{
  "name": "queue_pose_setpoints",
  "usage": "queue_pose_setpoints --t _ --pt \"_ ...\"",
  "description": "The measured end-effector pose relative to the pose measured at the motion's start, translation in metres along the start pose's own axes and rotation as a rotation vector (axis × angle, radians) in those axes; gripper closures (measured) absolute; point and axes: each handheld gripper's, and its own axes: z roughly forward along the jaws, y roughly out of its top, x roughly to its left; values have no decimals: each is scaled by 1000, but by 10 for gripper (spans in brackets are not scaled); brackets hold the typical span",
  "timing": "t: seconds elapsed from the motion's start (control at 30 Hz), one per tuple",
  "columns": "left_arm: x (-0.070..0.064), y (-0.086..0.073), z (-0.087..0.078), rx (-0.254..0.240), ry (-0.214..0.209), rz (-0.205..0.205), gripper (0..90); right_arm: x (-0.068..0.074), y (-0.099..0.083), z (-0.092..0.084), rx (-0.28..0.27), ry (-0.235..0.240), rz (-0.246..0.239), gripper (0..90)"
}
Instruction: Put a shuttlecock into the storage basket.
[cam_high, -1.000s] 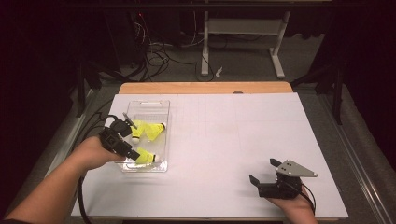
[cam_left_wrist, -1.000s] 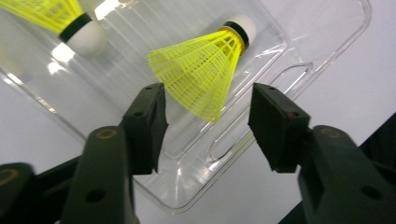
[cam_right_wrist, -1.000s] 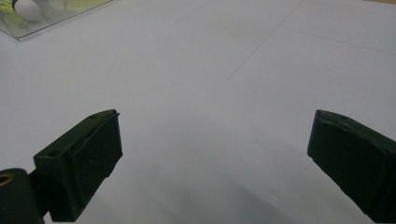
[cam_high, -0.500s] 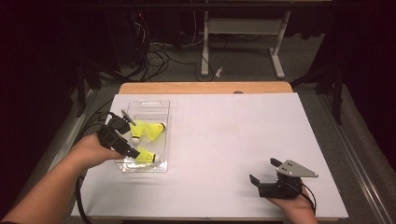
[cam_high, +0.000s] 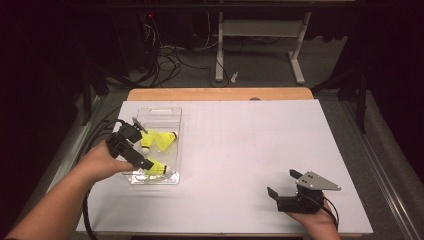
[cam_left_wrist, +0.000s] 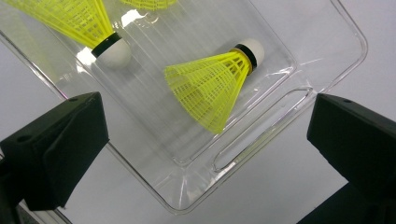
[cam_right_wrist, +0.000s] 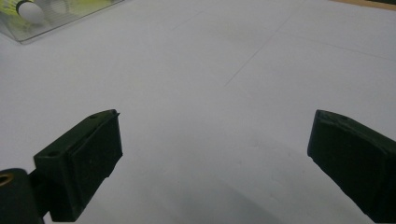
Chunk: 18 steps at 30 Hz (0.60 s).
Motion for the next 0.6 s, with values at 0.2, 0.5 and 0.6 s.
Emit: queue_pose_setpoints --t 0.2,0.5,0.6 --pt "-3 -1 1 -40 -16 3 5 0 0 0 0 1 -3 38" --pt "-7 -11 9 -179 -64 3 8 0 0 -2 -7 -2 -2 38" --pt "-8 -16 11 -228 -70 18 8 0 0 -2 -8 -1 -2 38"
